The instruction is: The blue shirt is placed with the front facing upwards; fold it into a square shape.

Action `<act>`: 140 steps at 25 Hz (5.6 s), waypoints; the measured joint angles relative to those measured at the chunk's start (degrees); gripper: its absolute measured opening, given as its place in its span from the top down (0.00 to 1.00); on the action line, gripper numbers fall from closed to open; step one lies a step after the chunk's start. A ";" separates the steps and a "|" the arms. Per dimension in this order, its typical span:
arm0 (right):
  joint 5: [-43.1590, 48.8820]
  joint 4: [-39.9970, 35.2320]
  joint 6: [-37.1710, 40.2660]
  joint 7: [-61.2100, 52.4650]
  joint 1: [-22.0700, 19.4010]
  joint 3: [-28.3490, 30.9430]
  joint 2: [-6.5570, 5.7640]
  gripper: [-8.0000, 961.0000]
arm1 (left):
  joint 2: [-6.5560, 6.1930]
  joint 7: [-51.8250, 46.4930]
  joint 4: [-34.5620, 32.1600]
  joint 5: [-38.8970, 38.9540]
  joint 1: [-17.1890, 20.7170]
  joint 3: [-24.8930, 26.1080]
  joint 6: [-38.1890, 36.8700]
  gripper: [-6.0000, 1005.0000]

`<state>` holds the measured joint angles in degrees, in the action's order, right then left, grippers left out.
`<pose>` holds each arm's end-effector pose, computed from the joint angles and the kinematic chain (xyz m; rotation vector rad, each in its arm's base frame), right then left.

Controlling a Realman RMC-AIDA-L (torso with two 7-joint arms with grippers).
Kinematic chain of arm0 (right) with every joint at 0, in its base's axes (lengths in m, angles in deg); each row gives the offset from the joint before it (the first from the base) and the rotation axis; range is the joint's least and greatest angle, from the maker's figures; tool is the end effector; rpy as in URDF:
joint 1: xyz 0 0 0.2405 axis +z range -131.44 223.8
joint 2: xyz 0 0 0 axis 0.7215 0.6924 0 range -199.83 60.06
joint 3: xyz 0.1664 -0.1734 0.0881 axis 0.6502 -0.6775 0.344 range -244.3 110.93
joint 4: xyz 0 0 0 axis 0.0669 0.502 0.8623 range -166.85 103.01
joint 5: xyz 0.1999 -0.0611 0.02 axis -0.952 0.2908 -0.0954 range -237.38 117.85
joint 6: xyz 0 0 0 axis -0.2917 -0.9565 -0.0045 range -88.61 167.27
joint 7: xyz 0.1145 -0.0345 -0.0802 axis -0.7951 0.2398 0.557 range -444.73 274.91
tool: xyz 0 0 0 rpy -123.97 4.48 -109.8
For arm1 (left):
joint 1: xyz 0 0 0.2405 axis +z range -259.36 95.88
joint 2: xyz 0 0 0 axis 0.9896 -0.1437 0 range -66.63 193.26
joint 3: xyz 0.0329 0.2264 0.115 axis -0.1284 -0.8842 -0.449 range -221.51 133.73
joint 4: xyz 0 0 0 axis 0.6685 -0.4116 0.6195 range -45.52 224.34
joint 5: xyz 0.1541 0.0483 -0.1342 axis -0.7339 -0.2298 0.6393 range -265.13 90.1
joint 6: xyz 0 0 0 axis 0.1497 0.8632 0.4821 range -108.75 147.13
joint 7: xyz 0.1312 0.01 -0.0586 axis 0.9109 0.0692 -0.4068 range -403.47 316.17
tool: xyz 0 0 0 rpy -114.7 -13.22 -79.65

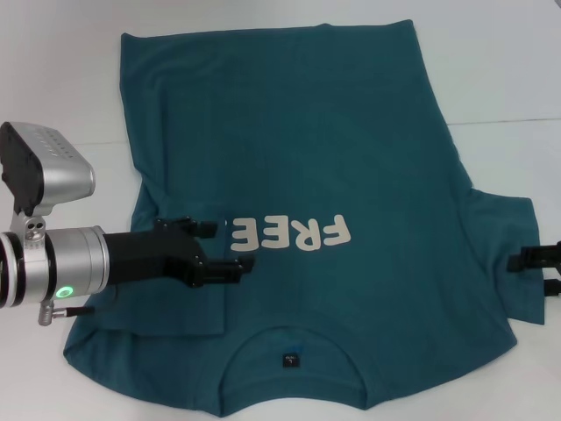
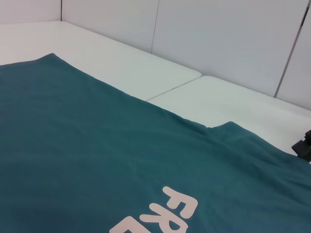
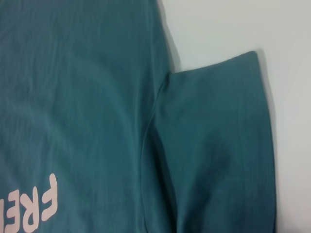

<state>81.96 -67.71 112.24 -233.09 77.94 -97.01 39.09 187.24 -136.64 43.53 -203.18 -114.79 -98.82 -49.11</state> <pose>0.3690 0.3505 0.0785 -1.7118 2.0117 0.3181 -0.2241 0.3736 -0.0390 -2.6427 -0.6727 -0.4351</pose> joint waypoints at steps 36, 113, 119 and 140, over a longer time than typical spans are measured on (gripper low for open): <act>-2.37 -0.77 0.67 4.56 -0.70 0.68 -0.39 0.97 | 0.00 -0.01 -0.01 0.03 -0.44 0.02 0.65 0.13; 16.38 -12.63 13.51 -5.89 21.79 -10.48 0.84 0.91 | -0.26 0.11 -1.92 0.00 -0.59 0.00 -1.22 0.13; 16.48 -7.70 9.96 -7.39 23.92 -12.76 1.19 0.89 | -0.26 0.18 -2.02 0.00 -0.60 0.00 -1.24 0.13; 14.06 -5.24 2.62 2.42 22.28 -14.27 2.39 0.58 | -0.26 0.27 -2.11 0.00 -0.54 0.01 -1.30 0.13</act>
<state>96.02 -72.95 114.85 -230.67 100.22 -111.28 41.47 186.97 -136.37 41.42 -203.18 -115.32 -98.81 -50.41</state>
